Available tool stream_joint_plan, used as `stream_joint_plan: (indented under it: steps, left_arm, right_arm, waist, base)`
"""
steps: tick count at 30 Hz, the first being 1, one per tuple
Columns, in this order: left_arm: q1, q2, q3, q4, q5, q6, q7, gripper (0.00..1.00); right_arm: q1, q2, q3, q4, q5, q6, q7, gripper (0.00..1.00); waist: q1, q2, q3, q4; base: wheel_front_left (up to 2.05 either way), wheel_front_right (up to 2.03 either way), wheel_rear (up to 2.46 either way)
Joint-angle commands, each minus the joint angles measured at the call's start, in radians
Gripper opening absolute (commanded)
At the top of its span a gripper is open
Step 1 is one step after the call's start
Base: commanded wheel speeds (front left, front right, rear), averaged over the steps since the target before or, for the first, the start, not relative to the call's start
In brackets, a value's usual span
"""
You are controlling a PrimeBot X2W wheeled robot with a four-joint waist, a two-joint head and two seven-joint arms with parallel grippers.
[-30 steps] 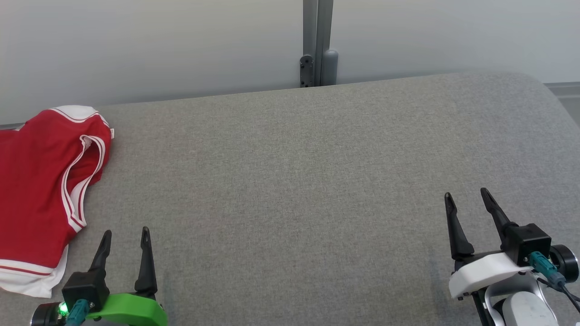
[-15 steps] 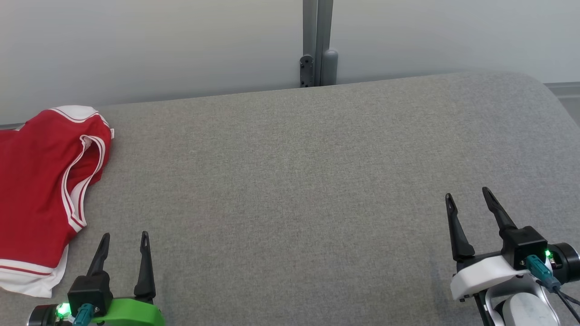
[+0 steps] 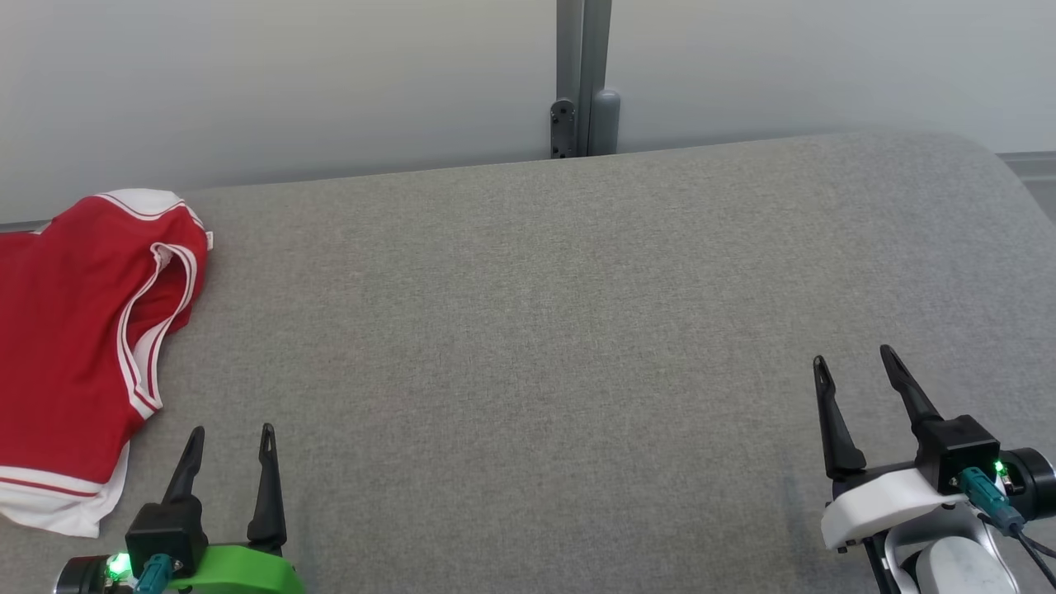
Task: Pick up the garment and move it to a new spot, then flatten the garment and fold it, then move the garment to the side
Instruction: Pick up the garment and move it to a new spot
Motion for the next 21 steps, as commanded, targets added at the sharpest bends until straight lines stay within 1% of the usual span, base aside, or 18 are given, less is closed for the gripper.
stream_joint_plan:
  steps: [1, 3, 6, 9, 14, 17, 21]
  left_arm:
    - [-0.001, -0.001, 0.002, 0.000, 0.006, -0.005, -0.004, 1.00]
    - [-0.009, -0.003, 0.001, 0.000, 0.006, -0.005, -0.004, 1.00]
    - [-0.017, -0.004, 0.003, 0.000, 0.004, -0.003, -0.004, 1.00]
    - [-0.016, -0.007, 0.002, 0.003, 0.003, -0.003, -0.002, 1.00]
    - [0.000, -0.005, 0.017, 0.006, -0.007, -0.003, -0.002, 1.00]
    - [0.001, -0.006, 0.026, -0.001, -0.011, -0.004, -0.002, 1.00]
    - [-0.044, -0.007, 0.026, 0.013, -0.026, -0.010, -0.002, 1.00]
  right_arm:
    - [0.009, 0.000, 0.001, -0.001, 0.006, 0.000, -0.003, 1.00]
    - [0.015, -0.001, 0.001, -0.003, 0.007, 0.000, -0.003, 1.00]
    - [0.023, -0.001, 0.000, -0.005, 0.008, 0.000, -0.003, 1.00]
    - [0.023, 0.003, 0.005, -0.008, 0.009, 0.000, -0.003, 1.00]
    - [-0.005, 0.009, 0.052, -0.003, 0.011, 0.000, -0.003, 1.00]
    - [-0.032, 0.012, 0.083, -0.002, 0.013, 0.000, -0.003, 1.00]
    - [-0.095, 0.012, 0.127, -0.015, 0.014, 0.000, -0.003, 1.00]
  waist:
    - [0.0000, -0.0001, -0.001, 0.013]
    - [0.0000, -0.0001, -0.002, 0.038]
    - [0.0000, -0.0001, -0.007, 0.093]
    - [0.0000, -0.0001, -0.012, 0.172]
    - [0.0000, -0.0001, -0.011, 0.284]
    - [0.0000, -0.0001, 0.007, 0.316]
    - [0.0000, -0.0001, 0.072, 0.314]
  base:
    - [0.00, 0.00, 0.00]
    - [0.00, 0.00, 0.00]
    - [0.00, 0.00, 0.00]
    - [0.00, 0.00, 0.00]
    - [0.00, 0.00, 0.00]
    - [0.00, 0.00, 0.00]
    - [0.00, 0.00, 0.00]
